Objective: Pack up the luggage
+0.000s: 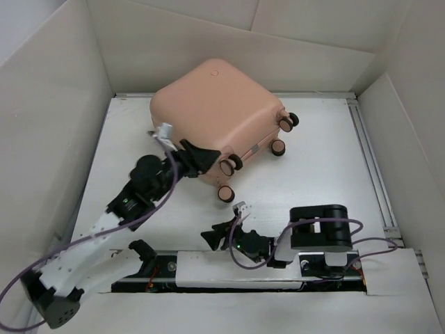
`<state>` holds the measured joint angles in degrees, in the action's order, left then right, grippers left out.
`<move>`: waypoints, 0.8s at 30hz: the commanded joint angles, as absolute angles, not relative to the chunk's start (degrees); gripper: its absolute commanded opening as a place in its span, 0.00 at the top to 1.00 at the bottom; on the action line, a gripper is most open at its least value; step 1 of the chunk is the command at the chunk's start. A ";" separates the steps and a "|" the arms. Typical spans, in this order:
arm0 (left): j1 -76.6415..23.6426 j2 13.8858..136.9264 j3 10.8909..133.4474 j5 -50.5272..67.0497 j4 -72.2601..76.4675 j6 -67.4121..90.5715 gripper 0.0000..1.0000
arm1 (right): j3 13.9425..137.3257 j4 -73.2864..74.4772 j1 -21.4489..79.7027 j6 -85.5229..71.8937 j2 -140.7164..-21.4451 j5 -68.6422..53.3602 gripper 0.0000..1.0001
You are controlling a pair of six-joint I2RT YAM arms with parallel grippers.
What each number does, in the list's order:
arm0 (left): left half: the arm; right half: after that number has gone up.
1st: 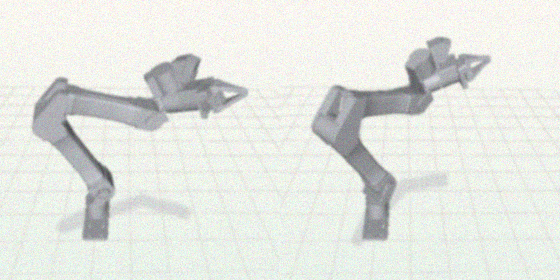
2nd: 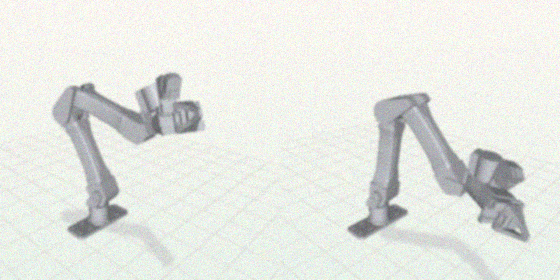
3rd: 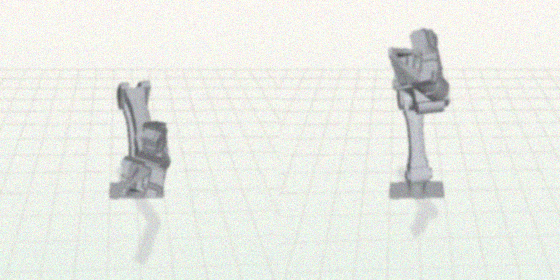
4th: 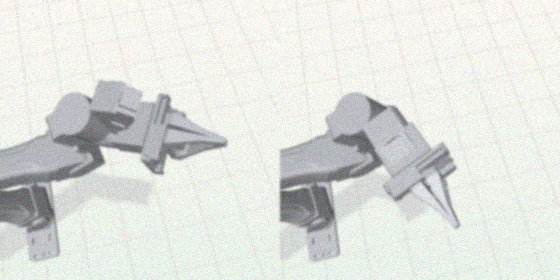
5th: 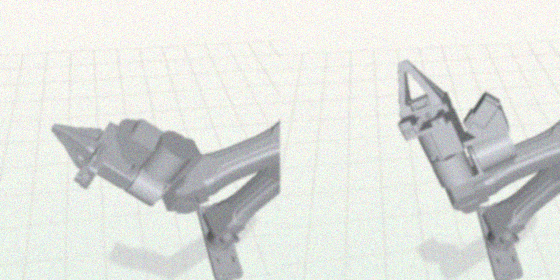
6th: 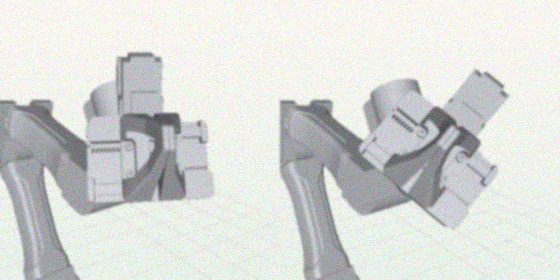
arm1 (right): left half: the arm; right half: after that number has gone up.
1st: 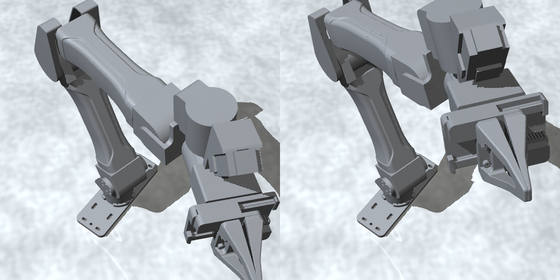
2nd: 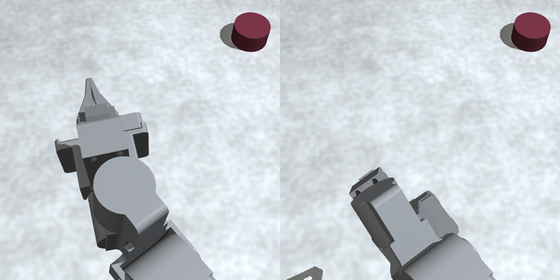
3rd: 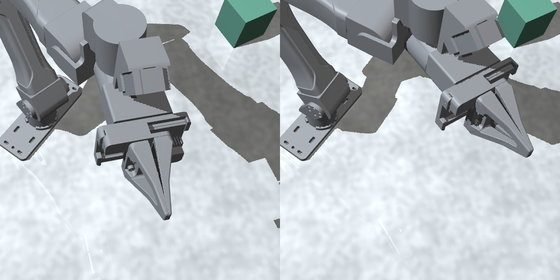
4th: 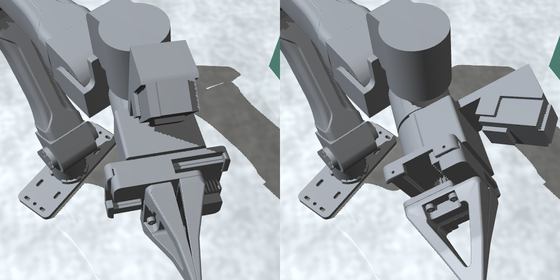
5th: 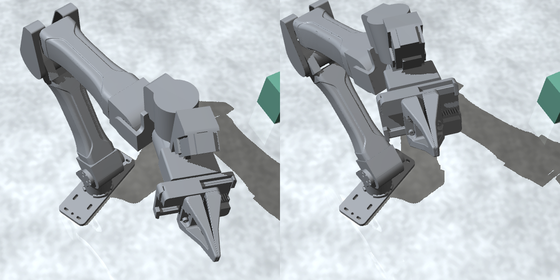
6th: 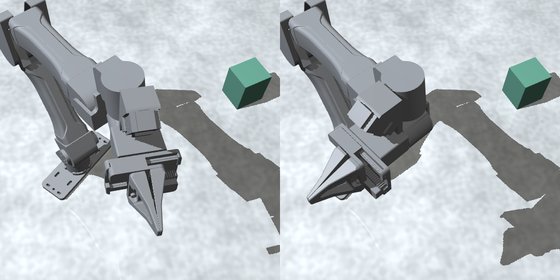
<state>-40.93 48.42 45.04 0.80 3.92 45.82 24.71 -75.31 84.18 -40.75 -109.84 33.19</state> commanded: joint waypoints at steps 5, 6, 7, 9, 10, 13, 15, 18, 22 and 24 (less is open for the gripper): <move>-41.40 34.55 35.64 -9.67 -3.42 39.20 0.73 | 35.29 -40.77 92.18 -42.62 -90.55 47.75 0.33; -41.40 33.84 33.25 -8.88 -2.30 39.81 0.73 | 37.16 -26.69 92.98 -43.93 -88.70 49.99 0.34; -41.40 33.84 30.87 -7.83 -0.89 39.81 0.75 | 39.00 -20.19 92.99 -44.99 -85.11 51.75 0.34; -41.40 33.84 25.42 -5.46 3.15 41.22 0.73 | 43.30 -8.67 93.78 -48.60 -81.49 55.26 0.39; -41.40 34.36 24.18 -4.75 4.64 41.92 0.72 | 44.20 -0.17 93.78 -49.47 -77.73 55.89 0.40; -41.92 35.06 20.75 -3.96 10.27 41.92 0.67 | 46.92 10.07 94.31 -52.37 -71.48 58.79 0.48; -41.92 36.56 20.22 -3.35 12.46 42.45 0.63 | 48.42 19.57 94.31 -53.96 -65.41 60.72 0.56; -41.92 39.63 19.60 -1.94 16.42 41.84 0.61 | 51.06 23.38 91.77 -47.26 -59.60 60.31 0.78; -41.92 46.04 20.12 -0.01 22.04 41.31 0.51 | 56.59 24.60 83.17 -36.76 -57.74 52.22 0.66; -41.92 49.72 20.74 0.00 23.55 40.79 0.50 | 60.11 25.75 80.09 -31.50 -59.22 47.39 0.37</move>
<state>-41.65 46.59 19.18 -1.83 16.60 42.00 55.42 20.18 83.07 -41.65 -58.30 53.34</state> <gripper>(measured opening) 0.501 0.549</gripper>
